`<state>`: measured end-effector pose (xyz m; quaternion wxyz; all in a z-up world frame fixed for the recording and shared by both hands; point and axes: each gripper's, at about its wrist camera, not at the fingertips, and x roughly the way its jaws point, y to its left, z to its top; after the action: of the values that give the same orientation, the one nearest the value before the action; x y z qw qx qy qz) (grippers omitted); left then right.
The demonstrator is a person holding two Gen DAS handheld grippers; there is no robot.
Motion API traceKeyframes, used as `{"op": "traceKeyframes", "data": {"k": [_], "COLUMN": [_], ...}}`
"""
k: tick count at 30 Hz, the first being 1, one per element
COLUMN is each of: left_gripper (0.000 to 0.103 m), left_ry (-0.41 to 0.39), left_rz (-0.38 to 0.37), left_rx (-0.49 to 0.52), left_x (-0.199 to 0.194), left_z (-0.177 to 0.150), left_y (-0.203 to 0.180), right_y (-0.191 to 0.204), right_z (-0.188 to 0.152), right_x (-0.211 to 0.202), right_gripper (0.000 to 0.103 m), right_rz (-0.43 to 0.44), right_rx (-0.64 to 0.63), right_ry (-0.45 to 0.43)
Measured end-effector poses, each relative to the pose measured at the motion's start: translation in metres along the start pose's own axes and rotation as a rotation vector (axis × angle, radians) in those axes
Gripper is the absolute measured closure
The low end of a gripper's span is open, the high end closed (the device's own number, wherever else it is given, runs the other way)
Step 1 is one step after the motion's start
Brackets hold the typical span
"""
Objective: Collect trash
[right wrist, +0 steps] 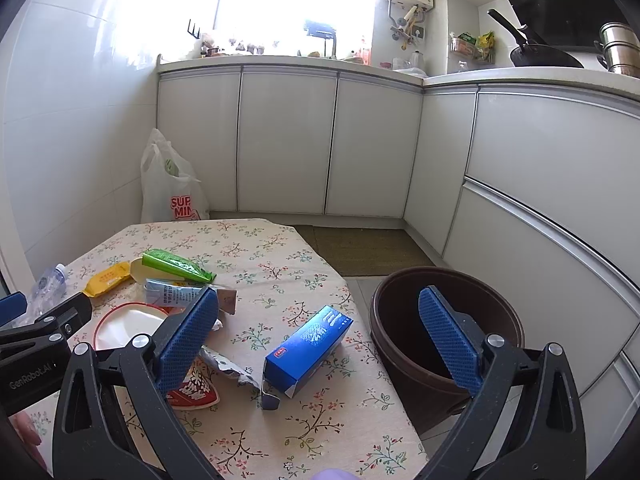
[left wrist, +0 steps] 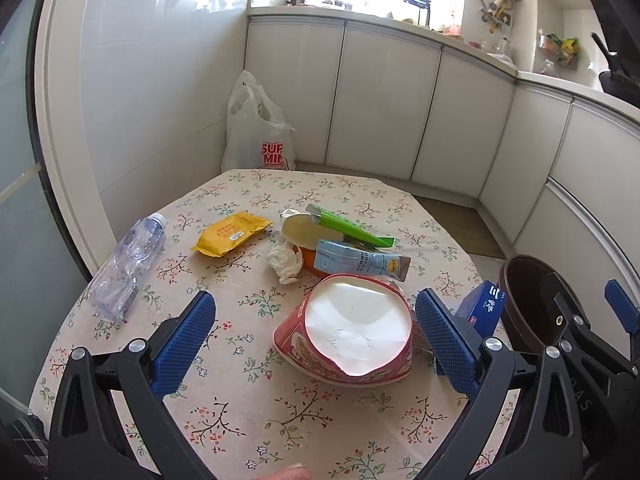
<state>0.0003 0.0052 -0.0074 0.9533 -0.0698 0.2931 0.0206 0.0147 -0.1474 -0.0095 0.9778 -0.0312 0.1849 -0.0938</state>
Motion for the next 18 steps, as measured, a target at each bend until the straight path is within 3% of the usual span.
{"op": "traceKeyframes", "data": {"k": [18], "left_gripper": [0.006], "left_ry": [-0.033], "left_rz": [-0.006], "left_rx": [-0.014], "left_x": [-0.0002], "left_z": [-0.0056], "left_y": [-0.0018], "right_y": [-0.0005], "right_z": [-0.002], "right_x": [0.0031], "right_gripper": [0.007], "right_rz": [0.006], "right_rx": [0.011], "right_ry": [0.002]}}
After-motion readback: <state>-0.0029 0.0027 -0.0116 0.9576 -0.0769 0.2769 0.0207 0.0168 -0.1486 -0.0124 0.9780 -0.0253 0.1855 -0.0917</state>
